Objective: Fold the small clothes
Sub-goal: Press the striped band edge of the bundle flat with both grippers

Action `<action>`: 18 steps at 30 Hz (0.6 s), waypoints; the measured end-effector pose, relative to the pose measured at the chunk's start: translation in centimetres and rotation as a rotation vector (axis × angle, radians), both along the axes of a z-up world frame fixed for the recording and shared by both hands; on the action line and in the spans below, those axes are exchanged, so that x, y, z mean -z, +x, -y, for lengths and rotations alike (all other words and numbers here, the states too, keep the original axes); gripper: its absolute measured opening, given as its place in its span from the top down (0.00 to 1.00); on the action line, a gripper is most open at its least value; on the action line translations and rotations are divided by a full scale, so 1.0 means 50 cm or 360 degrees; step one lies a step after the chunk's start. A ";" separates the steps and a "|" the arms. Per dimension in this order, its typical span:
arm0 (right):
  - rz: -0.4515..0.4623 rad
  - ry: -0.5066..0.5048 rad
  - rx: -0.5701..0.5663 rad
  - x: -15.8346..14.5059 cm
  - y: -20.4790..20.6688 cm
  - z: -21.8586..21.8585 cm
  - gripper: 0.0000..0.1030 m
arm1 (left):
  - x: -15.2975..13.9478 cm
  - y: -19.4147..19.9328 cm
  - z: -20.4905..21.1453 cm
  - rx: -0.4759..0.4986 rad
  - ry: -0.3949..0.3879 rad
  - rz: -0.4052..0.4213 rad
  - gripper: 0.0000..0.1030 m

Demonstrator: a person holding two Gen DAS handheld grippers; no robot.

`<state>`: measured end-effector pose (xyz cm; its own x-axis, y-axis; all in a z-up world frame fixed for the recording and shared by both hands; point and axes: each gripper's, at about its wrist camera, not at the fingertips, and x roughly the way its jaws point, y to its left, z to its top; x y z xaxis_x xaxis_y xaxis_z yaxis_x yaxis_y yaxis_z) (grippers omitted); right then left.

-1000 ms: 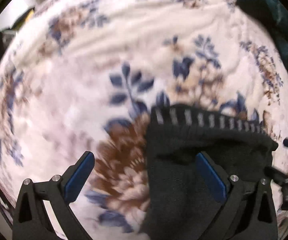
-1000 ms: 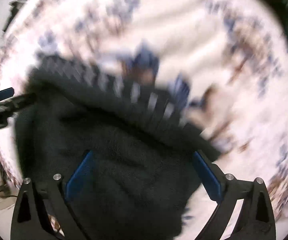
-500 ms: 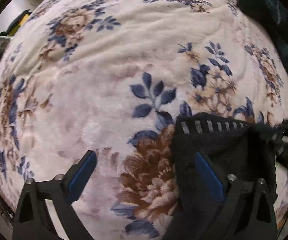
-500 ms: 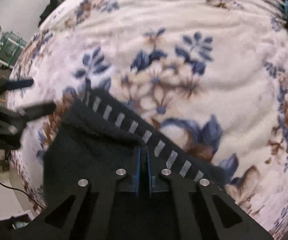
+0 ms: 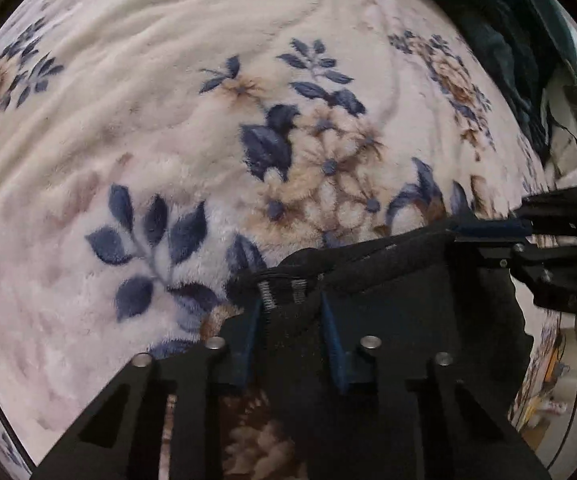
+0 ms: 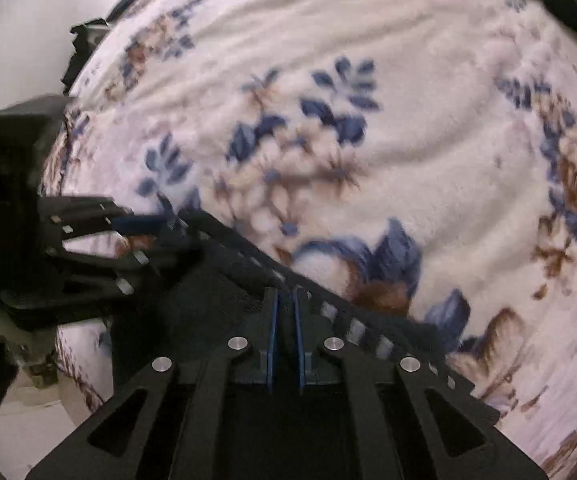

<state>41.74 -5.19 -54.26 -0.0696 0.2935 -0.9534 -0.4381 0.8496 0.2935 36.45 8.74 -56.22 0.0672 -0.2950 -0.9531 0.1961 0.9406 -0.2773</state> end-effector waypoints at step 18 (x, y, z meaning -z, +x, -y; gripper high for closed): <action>0.0157 -0.0280 0.0104 0.020 0.001 0.096 0.97 | 0.017 0.039 0.002 -0.0156 -0.0040 -0.0065 0.88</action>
